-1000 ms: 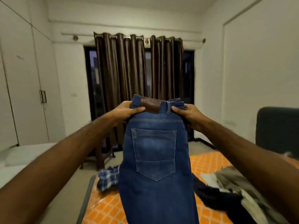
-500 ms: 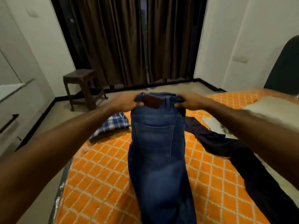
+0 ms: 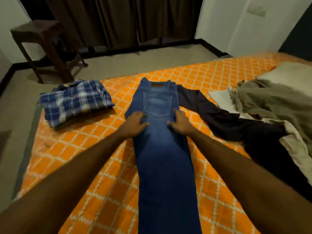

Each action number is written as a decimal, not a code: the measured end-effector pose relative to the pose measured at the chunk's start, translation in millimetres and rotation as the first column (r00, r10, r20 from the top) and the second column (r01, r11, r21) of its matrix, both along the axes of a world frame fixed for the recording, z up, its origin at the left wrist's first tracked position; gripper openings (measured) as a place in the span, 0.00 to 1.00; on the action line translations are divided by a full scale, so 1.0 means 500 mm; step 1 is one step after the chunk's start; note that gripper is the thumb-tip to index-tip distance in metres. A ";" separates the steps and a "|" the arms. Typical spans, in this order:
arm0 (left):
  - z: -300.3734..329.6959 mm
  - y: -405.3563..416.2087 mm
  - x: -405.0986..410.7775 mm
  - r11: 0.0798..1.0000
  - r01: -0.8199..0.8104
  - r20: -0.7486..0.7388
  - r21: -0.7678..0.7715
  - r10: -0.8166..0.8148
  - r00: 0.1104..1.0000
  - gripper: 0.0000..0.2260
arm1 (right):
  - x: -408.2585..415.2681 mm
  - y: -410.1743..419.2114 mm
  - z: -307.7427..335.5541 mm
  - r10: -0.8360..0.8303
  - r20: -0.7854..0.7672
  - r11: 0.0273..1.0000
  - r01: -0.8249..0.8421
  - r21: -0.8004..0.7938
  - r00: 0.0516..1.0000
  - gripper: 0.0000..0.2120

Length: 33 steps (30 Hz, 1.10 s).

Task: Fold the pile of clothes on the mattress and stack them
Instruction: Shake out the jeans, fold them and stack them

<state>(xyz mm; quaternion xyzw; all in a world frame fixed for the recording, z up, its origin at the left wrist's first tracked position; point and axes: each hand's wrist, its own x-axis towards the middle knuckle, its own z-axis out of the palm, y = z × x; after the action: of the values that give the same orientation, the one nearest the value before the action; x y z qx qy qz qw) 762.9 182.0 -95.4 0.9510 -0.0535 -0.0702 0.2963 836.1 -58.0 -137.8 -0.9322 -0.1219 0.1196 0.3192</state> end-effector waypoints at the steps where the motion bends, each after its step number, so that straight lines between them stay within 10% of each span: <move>1: -0.062 -0.006 -0.032 0.998 0.046 0.004 0.047 -0.046 0.999 0.36 | -0.060 -0.004 -0.010 -0.054 -0.073 0.998 0.053 -0.020 0.996 0.43; 4: -0.161 -0.039 -0.142 0.999 -0.020 0.107 0.050 0.014 0.994 0.36 | -0.199 -0.035 -0.048 -0.158 -0.008 0.987 0.158 0.015 0.987 0.35; 7: -0.164 -0.089 -0.263 0.920 -0.244 0.169 -0.306 0.305 0.937 0.42 | -0.299 -0.068 -0.063 -0.280 -0.002 0.939 0.274 0.210 0.960 0.34; 10: -0.139 -0.126 -0.366 0.618 -0.526 -0.090 -0.584 0.595 0.799 0.48 | -0.417 -0.079 -0.052 -0.336 -0.182 0.852 0.381 0.360 0.924 0.36; 13: -0.112 -0.161 -0.474 0.477 -0.596 -0.392 -0.646 0.463 0.795 0.40 | -0.530 -0.093 -0.034 -0.311 -0.373 0.792 0.456 0.407 0.874 0.31; 21: -0.064 -0.215 -0.809 0.477 -0.553 -0.583 -0.683 0.100 0.806 0.17 | -0.818 -0.123 0.043 -0.056 -0.694 0.762 0.480 0.435 0.717 0.21; 26: -0.022 -0.191 -0.928 0.380 -0.655 -0.661 -0.653 0.136 0.738 0.33 | -0.941 -0.137 0.118 0.121 -0.818 0.691 0.544 0.476 0.563 0.16; 30: 0.031 -0.188 -0.983 0.503 -0.613 -0.626 -0.609 0.171 0.761 0.23 | -0.998 -0.151 0.150 0.125 -0.840 0.527 0.682 0.507 0.527 0.14; 33: 0.052 -0.192 -1.037 0.567 -0.563 -0.589 -0.601 0.163 0.792 0.19 | -1.059 -0.162 0.145 0.149 -0.797 0.593 0.593 0.546 0.585 0.18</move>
<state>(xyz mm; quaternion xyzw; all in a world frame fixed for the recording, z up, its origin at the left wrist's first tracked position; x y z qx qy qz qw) 244.4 85.9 -69.5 0.6818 0.2000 -0.2047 0.6733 306.8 -138.7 -65.3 -0.5564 0.1243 0.3990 0.7181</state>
